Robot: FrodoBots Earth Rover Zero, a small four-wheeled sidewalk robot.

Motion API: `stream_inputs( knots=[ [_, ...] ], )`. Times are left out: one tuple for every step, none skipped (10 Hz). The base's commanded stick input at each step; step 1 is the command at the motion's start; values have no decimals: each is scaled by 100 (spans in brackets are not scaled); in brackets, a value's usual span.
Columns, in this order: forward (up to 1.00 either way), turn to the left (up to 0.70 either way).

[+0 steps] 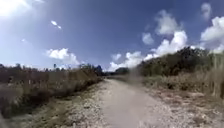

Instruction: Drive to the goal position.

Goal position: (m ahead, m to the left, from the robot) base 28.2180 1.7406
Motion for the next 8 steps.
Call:
stream_inputs(
  knots=[
    [60,0],
    [60,-2],
    [60,-15],
    [60,-12],
    [60,0],
    [60,0],
    [60,0],
    [60,0]
  ],
)
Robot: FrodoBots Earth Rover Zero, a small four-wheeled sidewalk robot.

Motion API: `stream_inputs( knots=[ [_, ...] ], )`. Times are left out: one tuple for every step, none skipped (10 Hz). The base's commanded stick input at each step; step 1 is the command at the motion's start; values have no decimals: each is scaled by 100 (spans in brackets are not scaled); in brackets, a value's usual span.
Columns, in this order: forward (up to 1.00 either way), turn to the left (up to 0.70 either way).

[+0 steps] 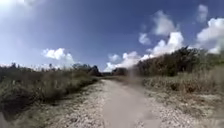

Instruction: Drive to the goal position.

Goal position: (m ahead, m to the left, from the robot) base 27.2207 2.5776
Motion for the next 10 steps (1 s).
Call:
stream_inputs(
  knots=[
    [60,0],
    [60,0],
    [60,0],
    [60,0],
    [60,0],
    [60,0],
    [60,0],
    [60,0],
    [60,0],
    [60,0]
  ],
)
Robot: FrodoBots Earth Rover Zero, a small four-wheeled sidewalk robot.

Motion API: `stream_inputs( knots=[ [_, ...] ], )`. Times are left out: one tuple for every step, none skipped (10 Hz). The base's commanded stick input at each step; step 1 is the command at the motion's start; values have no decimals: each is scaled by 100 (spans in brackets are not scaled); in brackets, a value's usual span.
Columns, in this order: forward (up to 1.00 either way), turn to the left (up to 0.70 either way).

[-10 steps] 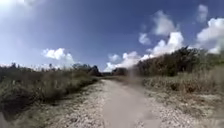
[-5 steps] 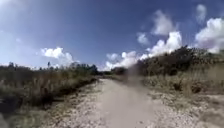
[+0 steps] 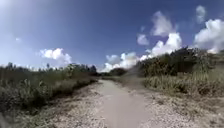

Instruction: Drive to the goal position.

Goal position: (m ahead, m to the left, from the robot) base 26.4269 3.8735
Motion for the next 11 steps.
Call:
stream_inputs(
  knots=[
    [60,0],
    [60,0],
    [60,0],
    [60,0],
    [60,0],
    [60,0],
    [60,0],
    [60,0],
    [60,0],
    [60,0],
    [60,0]
  ],
)
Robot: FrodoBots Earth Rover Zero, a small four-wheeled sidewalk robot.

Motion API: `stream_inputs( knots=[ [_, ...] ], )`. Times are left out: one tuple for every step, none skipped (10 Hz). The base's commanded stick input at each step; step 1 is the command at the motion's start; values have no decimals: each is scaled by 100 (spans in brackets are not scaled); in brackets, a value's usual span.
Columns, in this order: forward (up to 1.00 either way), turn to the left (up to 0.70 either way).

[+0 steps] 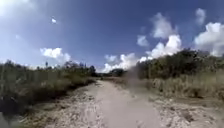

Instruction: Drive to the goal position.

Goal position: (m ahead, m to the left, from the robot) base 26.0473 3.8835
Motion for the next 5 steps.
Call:
stream_inputs(
  knots=[
    [60,0],
    [60,0],
    [60,0],
    [60,0],
    [60,0]
  ],
)
